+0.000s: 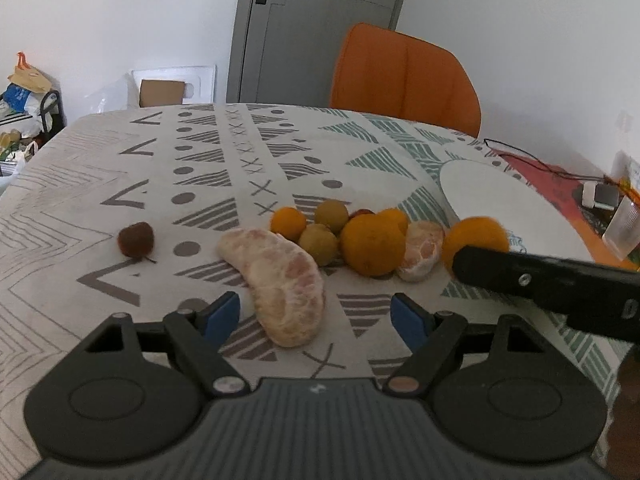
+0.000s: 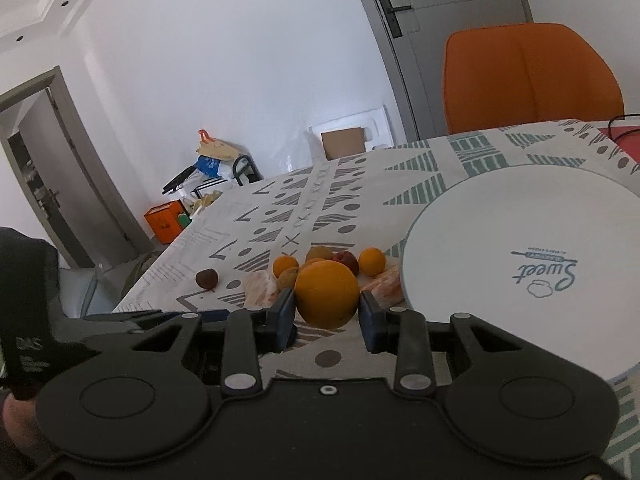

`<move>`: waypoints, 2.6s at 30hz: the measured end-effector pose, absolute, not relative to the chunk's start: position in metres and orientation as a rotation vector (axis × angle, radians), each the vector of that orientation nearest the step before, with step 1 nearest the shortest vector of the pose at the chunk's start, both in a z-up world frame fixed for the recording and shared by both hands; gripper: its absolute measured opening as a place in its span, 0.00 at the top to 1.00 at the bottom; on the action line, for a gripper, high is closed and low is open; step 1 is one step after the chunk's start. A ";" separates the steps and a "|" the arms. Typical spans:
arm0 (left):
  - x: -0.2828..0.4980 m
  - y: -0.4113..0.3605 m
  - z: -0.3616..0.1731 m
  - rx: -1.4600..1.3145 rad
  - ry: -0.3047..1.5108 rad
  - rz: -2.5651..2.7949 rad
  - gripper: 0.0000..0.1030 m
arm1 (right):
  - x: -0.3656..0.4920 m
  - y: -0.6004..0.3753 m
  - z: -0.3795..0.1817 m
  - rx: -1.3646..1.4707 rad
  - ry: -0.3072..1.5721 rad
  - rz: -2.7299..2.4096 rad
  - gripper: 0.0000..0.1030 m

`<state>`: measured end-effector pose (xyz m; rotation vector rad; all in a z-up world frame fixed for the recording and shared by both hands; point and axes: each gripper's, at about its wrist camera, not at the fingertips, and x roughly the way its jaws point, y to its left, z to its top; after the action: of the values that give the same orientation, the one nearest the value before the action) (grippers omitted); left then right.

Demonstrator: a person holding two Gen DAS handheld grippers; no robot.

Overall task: Organize fruits
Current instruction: 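Grasp a large orange with the right tool while the left tool grasps a peeled segment, then carry the orange and peeled segment onto the white plate and open both tools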

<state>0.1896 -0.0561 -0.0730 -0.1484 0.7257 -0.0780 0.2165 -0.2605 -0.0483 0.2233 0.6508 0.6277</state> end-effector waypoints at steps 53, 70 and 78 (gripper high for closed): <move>0.185 -0.114 -0.022 -0.127 0.549 -0.248 0.64 | 0.214 -0.359 -0.051 0.359 0.588 0.385 0.68; 0.219 -0.170 -0.026 -0.072 0.578 -0.332 0.64 | 0.221 -0.387 -0.063 0.322 0.569 0.306 0.67; 0.230 -0.181 -0.039 -0.067 0.608 -0.347 0.64 | 0.223 -0.389 -0.065 0.316 0.569 0.306 0.59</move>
<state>0.2303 -0.1805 -0.0391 -0.0674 0.6084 -0.3469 0.2225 -0.3888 -0.0647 0.3161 0.5694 0.3062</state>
